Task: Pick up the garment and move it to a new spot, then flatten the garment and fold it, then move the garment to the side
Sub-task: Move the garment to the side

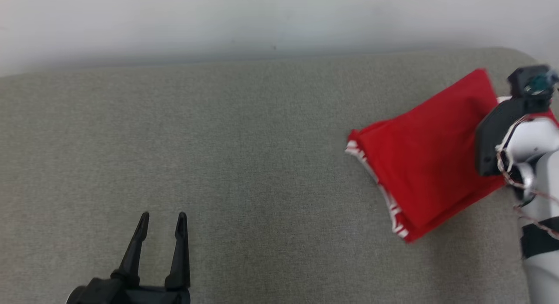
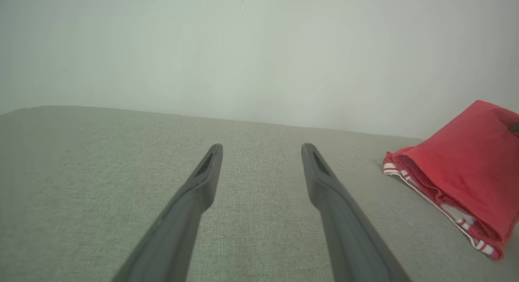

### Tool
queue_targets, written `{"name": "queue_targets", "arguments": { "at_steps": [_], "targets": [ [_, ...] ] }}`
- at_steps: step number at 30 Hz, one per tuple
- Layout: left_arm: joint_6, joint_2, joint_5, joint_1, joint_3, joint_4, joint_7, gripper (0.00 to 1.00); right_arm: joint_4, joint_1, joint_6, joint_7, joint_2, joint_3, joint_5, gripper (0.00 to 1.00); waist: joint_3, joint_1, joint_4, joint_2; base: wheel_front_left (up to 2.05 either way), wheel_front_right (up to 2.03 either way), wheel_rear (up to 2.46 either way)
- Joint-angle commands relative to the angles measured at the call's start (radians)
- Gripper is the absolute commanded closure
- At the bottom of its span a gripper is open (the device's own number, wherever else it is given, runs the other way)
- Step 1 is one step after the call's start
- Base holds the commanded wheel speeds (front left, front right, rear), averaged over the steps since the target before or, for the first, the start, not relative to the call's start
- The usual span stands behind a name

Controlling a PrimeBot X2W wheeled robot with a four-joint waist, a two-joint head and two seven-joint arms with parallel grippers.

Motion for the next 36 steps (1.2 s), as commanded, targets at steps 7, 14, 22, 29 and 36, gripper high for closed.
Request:
{"name": "queue_targets", "arguments": {
  "at_steps": [7, 14, 22, 29, 36],
  "targets": [
    [-0.002, 0.005, 0.013, -0.052, -0.002, -0.003, -0.003, 0.0, 0.038, -0.101, 0.0, -0.019, -0.068, -0.053, -0.03, 1.0, 0.099, -0.0002, -0.059, -0.0001, 0.0, 0.0, 0.0],
    [-0.003, 0.018, 0.01, -0.074, -0.026, -0.002, -0.003, 0.0, 0.078, -0.158, 0.0, -0.079, -0.15, -0.104, -0.106, 1.0, 0.137, -0.0002, -0.062, -0.0001, 0.0, 0.0, 0.0],
    [-0.002, 0.04, 0.002, -0.091, -0.047, 0.007, -0.003, 0.0, 0.174, -0.176, 0.0, -0.166, -0.235, -0.106, -0.236, 1.0, 0.159, -0.0002, -0.048, -0.0001, 0.0, 0.0, 0.0],
    [-0.002, 0.055, -0.004, -0.096, -0.064, 0.013, -0.003, 0.0, 0.252, -0.194, 0.0, -0.283, -0.236, -0.152, -0.338, 0.0, 0.161, -0.0002, -0.033, -0.0001, 0.0, 0.0, 0.0],
    [-0.002, 0.059, -0.005, -0.086, -0.066, 0.018, -0.003, 0.0, 0.264, -0.188, 0.0, -0.349, -0.184, -0.183, -0.407, 0.0, 0.142, -0.0002, -0.031, -0.0001, 0.0, 0.0, 0.0]
  ]
}}
